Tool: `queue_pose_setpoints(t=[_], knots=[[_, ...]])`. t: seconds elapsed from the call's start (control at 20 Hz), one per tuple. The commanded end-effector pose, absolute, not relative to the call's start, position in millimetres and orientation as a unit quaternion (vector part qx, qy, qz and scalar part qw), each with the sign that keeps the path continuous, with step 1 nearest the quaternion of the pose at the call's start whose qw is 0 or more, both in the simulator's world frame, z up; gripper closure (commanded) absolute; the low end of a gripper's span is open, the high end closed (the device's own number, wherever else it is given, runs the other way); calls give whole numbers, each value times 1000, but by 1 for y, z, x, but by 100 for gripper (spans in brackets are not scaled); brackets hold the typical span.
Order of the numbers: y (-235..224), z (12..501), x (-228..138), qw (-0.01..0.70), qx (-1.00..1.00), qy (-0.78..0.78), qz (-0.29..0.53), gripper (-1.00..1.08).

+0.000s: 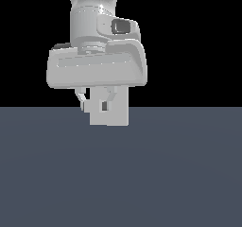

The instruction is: Plug the charger into the wall socket.

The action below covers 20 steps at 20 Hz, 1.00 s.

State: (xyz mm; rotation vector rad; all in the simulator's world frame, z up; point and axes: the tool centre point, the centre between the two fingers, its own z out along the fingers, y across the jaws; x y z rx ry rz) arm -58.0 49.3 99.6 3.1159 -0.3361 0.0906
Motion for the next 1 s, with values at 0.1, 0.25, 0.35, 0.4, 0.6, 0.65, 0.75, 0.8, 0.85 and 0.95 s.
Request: queue_pose_setpoints(t=[0.1, 0.25, 0.35, 0.4, 0.6, 0.65, 0.75, 0.8, 0.85, 0.95], knots=[[50, 100, -57, 3, 993, -110, 29, 108], [50, 100, -57, 3, 994, -110, 29, 108], [49, 100, -56, 3, 994, -110, 29, 108], [49, 100, -54, 3, 994, -110, 29, 108], [47, 100, -45, 3, 994, -110, 29, 108], [46, 100, -41, 3, 994, -110, 29, 108], [44, 100, -34, 3, 994, -110, 29, 108], [43, 100, -29, 3, 994, -110, 29, 108], [42, 100, -26, 3, 994, -110, 29, 108], [41, 100, -19, 3, 994, -110, 29, 108]])
